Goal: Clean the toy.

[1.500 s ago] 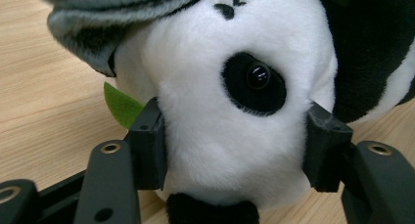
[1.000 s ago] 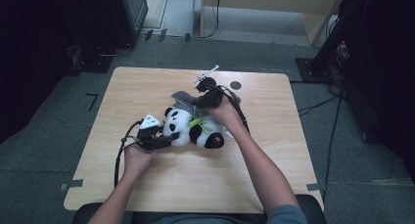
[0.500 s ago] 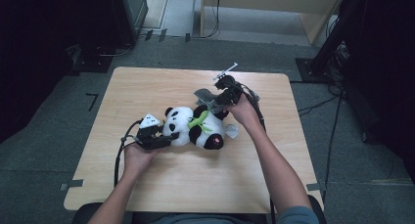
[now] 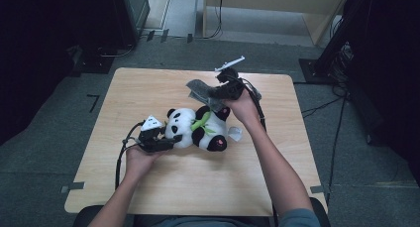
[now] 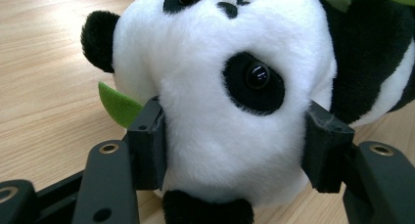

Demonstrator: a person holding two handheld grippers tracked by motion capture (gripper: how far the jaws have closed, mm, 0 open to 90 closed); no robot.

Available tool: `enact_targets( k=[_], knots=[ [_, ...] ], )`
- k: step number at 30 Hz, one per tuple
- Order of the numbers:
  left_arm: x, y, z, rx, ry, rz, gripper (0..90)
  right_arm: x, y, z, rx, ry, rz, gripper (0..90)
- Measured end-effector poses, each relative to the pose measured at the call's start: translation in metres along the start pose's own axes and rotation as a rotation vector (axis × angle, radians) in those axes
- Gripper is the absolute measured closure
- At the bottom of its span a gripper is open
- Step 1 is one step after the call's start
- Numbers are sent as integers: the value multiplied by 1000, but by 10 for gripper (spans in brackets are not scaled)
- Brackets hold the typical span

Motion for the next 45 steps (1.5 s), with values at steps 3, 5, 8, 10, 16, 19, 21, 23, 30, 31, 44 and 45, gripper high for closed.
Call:
enact_targets(
  k=[3, 5, 8, 10, 16, 19, 21, 23, 30, 31, 44, 45],
  knots=[
    [0, 0, 0, -1, -2, 2, 370, 4, 15, 12, -16, -11, 26, 758],
    [0, 0, 0, 1, -2, 3, 362, 9, 26, 17, -33, -6, 43, 757],
    [0, 0, 1, -1, -2, 5, 360, 20, 44, 21, -55, -1, 71, 756],
    [0, 0, 1, -3, 0, 6, 359, 33, 57, 22, -66, 12, 97, 755],
    [0, 1, 1, -19, -3, 9, 356, 52, 74, 15, -72, 45, 138, 753],
    [0, 1, 1, -31, -7, 6, 346, 60, 80, 9, -80, 65, 147, 746],
    [1, 2, 2, -38, -8, 3, 328, 64, 80, 4, -83, 77, 151, 738],
    [1, 3, 2, -46, -10, -2, 298, 69, 77, 0, -67, 68, 151, 724],
    [2, 3, 2, -43, -13, 11, 317, 69, 73, -1, -57, 63, 149, 719],
    [2, 3, 2, -45, -8, 13, 317, 69, 72, -1, -60, 64, 143, 719],
    [1, 2, 2, -68, 9, 10, 375, 50, 39, -13, -71, 74, 47, 713],
    [1, 2, 2, -69, 8, 10, 375, 50, 39, -13, -71, 74, 47, 713]
  ],
)
Point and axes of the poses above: each handheld gripper's, and its own axes: x roughly forward along the jaws, z roughly out of its top, y roughly to its left, the point moved 8 cm from there along x, roughly forward along the jaws, and after that the axes turned 4 degrees about y, right-handed, at the moved point
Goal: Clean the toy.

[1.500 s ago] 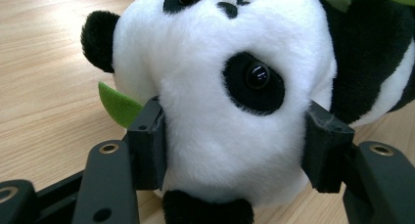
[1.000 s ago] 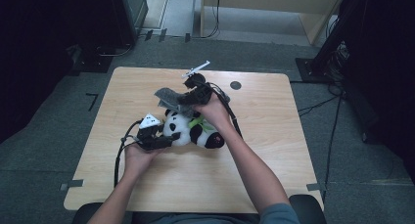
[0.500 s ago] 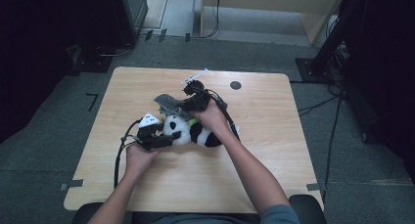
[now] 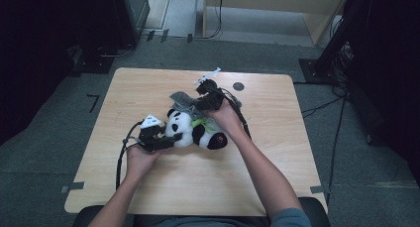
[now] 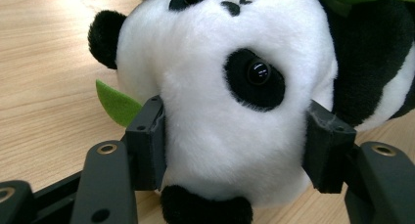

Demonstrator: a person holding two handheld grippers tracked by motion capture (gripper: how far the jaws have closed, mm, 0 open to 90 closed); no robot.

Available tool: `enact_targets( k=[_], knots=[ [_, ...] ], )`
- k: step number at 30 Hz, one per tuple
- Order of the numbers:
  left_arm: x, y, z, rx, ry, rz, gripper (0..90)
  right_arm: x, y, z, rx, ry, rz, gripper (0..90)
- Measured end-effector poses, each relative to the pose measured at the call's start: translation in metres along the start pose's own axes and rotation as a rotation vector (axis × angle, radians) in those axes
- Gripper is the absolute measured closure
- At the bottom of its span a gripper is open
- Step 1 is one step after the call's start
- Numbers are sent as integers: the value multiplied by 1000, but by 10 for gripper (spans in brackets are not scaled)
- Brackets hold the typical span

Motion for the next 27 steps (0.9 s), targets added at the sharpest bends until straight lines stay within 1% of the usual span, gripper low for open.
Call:
enact_targets(
  k=[2, 4, 5, 6, 7, 9, 10, 11, 12, 13, 14, 16, 18, 20, 21, 27],
  knots=[
    [0, 0, 0, -1, 0, 0, 376, -3, -4, -2, 0, -7, -12, 711],
    [0, 0, 0, 0, -1, 0, 375, -9, -12, -3, 10, -16, -28, 709],
    [0, 0, 0, 0, -1, -1, 375, -9, -12, -3, 10, -16, -28, 709],
    [0, 0, 0, 1, -2, -1, 375, -13, -17, -6, 20, -18, -36, 710],
    [0, 0, 0, 2, -3, -1, 375, -13, -17, -6, 20, -18, -36, 710],
    [0, 0, 0, 2, -5, 0, 374, -16, -21, -8, 28, -20, -44, 710],
    [0, 0, 0, 3, -2, -1, 374, -19, -27, -9, 25, -20, -68, 712],
    [0, 0, 0, 4, -1, -1, 375, -21, -30, -11, 29, -16, -81, 714],
    [0, 0, 0, 4, -1, -1, 375, -21, -30, -11, 29, -16, -81, 714],
    [0, 0, 0, 5, -1, -1, 375, -22, -33, -12, 31, -11, -94, 717],
    [0, 0, 0, 6, -3, -1, 377, -23, -39, -16, 43, -1, -94, 725],
    [0, 0, 0, 7, -3, -1, 378, -23, -41, -17, 48, 3, -92, 725],
    [0, 0, 0, 7, -3, -2, 379, -26, -45, -19, 44, 8, -114, 726],
    [0, 0, 0, 8, -3, -2, 378, -27, -47, -20, 43, 11, -122, 726],
    [0, 0, 0, 11, -4, -2, 378, -28, -50, -22, 54, 11, -120, 726],
    [0, 0, 0, 15, -4, -5, 372, -35, -55, -24, 66, 2, -130, 726]
  ],
)
Point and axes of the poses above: each handheld gripper's, and its own axes: x roughly forward along the jaws, z roughly out of its top, y roughly to its left, the point moved 8 cm from there along x, roughly forward along the jaws, and after that the axes turned 4 degrees about y, right-handed, at the moved point
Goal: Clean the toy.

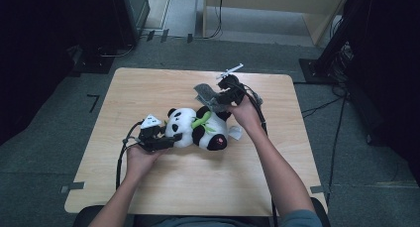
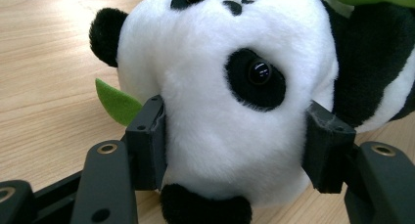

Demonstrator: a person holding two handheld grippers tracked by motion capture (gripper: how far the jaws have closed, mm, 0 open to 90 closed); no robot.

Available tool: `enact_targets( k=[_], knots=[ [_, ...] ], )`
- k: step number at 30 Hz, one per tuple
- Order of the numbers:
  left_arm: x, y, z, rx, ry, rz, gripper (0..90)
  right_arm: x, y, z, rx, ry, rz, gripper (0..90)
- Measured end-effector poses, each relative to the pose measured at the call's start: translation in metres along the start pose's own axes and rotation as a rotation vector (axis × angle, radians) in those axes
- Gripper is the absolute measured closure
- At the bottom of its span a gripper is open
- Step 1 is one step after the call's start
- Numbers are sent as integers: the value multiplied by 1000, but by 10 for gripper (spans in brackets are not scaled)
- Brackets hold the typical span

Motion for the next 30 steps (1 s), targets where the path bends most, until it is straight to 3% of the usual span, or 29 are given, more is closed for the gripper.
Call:
enact_targets(
  k=[7, 10, 16, 20, 24, 30],
  knots=[
    [0, 0, 0, 6, -1, -2, 362, -7, -1, 3, -12, -17, -14, 733],
    [0, 0, 0, 12, -4, -3, 346, -13, -2, 7, 7, -43, -6, 734],
    [0, 1, 0, 14, -11, -8, 316, -25, 12, 20, -12, -107, 39, 737],
    [1, 1, 1, 11, -20, -17, 283, -45, 19, 27, -17, -161, 50, 734],
    [1, 1, 1, 11, -18, -16, 278, -54, 16, 24, -12, -178, 51, 734],
    [1, 1, 1, 11, -19, -22, 259, -63, 4, 5, -5, -190, 33, 730]
  ],
)
Point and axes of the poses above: each handheld gripper's, and its own axes: x roughly forward along the jaws, z roughly out of its top, y roughly to its left, the point moved 8 cm from there along x, roughly forward along the jaws, and after that the axes turned 4 degrees about y, right-handed, at the moved point
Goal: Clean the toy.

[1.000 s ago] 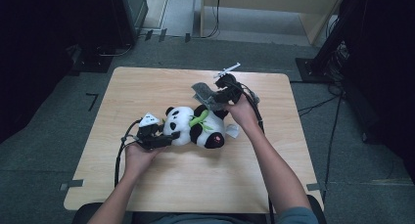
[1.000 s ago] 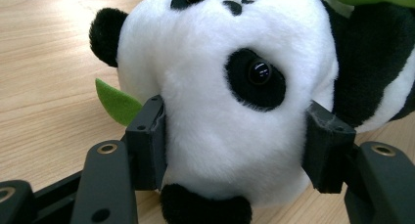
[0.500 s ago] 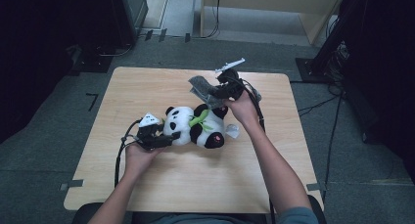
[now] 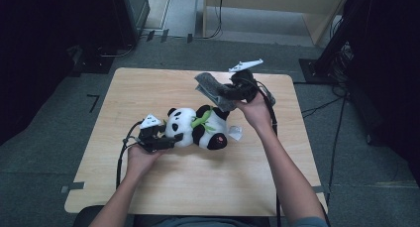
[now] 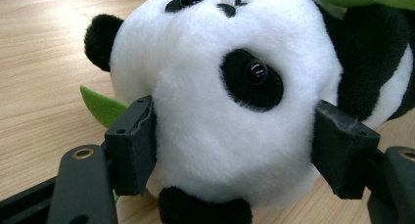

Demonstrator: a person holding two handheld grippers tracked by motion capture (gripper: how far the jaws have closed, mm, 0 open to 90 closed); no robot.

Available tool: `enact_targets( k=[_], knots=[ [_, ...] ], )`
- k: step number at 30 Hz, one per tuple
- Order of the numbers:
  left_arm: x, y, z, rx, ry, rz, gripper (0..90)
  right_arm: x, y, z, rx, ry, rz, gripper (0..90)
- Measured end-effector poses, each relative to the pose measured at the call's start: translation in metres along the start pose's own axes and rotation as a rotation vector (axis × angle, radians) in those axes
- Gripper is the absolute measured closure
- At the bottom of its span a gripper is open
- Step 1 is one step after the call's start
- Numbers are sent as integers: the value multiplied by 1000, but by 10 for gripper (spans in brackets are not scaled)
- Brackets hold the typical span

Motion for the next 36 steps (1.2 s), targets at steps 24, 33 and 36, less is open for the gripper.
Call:
enact_targets(
  k=[24, 33, 36],
  knots=[
    [2, 2, 2, 21, 11, -14, 283, 16, -9, -60, 67, 12, 44, 689],
    [1, 1, 1, 28, 13, -3, 311, 14, -18, -75, 91, 32, 27, 714],
    [1, 2, 1, 28, 15, -6, 299, 14, -24, -86, 111, 31, 28, 718]
  ],
)
Point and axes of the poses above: each handheld gripper's, and its own axes: x roughly forward along the jaws, z roughly out of its top, y roughly to its left, the point moved 8 cm from there along x, roughly forward along the jaws, and after that the axes turned 4 degrees about y, right-handed, at the moved point
